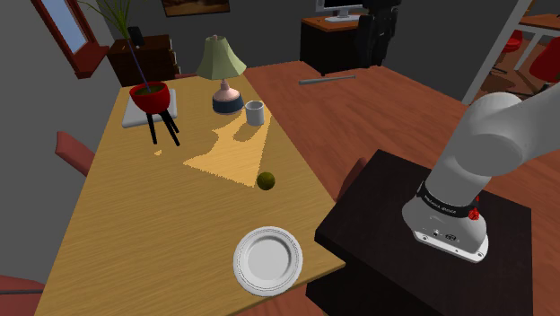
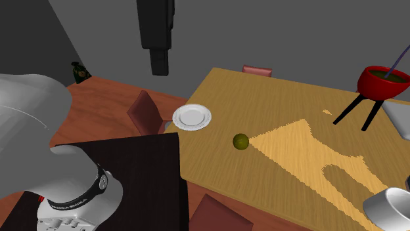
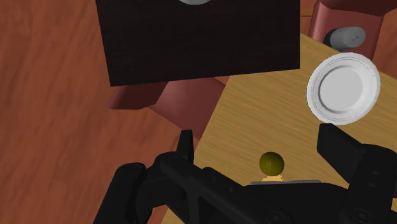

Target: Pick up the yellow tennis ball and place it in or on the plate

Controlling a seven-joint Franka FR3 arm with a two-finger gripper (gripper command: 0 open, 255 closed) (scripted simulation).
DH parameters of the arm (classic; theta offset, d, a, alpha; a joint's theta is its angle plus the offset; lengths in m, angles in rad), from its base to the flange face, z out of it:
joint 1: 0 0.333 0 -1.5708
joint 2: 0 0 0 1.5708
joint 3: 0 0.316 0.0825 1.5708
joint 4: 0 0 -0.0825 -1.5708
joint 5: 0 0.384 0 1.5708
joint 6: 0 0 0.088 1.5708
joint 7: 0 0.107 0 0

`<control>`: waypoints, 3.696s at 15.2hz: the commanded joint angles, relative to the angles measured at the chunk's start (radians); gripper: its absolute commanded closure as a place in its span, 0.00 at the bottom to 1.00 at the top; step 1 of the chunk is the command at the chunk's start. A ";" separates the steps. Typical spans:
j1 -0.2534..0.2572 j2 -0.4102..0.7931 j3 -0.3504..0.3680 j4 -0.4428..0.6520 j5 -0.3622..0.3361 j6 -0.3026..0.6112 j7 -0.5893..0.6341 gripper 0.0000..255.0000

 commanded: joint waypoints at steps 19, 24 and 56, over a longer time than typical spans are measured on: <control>0.034 0.501 0.064 -0.114 0.110 0.602 0.017 0.00; 0.046 0.693 0.078 -0.063 0.134 0.741 0.015 0.00; 0.103 1.414 0.111 0.330 0.174 1.067 0.010 0.00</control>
